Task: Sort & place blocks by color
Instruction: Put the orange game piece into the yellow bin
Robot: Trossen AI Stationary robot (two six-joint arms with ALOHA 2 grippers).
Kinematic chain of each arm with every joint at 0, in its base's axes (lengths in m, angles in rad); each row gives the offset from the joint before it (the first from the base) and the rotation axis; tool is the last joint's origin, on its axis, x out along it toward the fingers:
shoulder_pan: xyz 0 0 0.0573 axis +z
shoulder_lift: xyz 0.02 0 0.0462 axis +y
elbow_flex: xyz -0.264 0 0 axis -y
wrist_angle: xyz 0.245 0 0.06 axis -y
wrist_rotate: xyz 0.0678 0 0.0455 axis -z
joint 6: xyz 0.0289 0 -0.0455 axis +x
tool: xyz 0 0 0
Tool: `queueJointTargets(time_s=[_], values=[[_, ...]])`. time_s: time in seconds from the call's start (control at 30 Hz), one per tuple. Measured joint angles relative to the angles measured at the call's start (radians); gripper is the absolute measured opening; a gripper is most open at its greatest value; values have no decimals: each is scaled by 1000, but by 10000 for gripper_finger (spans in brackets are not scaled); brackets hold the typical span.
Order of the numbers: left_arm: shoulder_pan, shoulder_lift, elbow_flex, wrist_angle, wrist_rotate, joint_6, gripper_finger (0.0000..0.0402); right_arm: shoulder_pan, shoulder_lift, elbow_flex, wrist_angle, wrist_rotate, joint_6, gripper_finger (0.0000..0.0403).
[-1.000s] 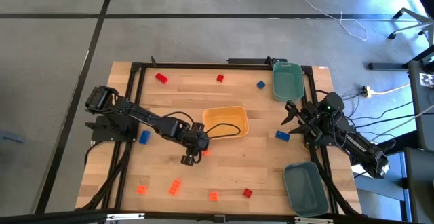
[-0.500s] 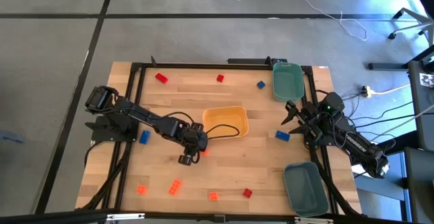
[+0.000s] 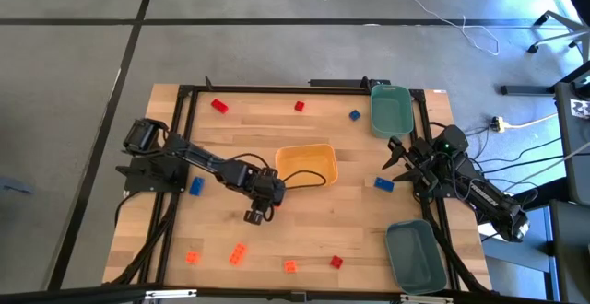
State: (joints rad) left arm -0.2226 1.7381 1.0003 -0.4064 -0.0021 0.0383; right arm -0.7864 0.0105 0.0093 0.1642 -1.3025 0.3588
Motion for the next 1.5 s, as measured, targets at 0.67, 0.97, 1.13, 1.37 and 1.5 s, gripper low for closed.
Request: queueJointTargets(time_s=[0.67, 0.97, 1.13, 1.37, 1.5], values=[[-5, 70, 4, 30, 19, -2, 108, 0, 0, 0, -4, 0, 3, 218], [-5, 70, 4, 30, 21, -49, 53, 0, 0, 0, -4, 0, 3, 218], [-5, 72, 15, 18, 21, -88, 53, 0, 0, 0, -4, 0, 3, 218], [1, 87, 107, -124, 25, -92, 7, 0, 0, 0, -4, 0, 3, 218], [8, 85, 135, -194, 21, -116, 1, 0, 0, 0, -4, 0, 3, 218]])
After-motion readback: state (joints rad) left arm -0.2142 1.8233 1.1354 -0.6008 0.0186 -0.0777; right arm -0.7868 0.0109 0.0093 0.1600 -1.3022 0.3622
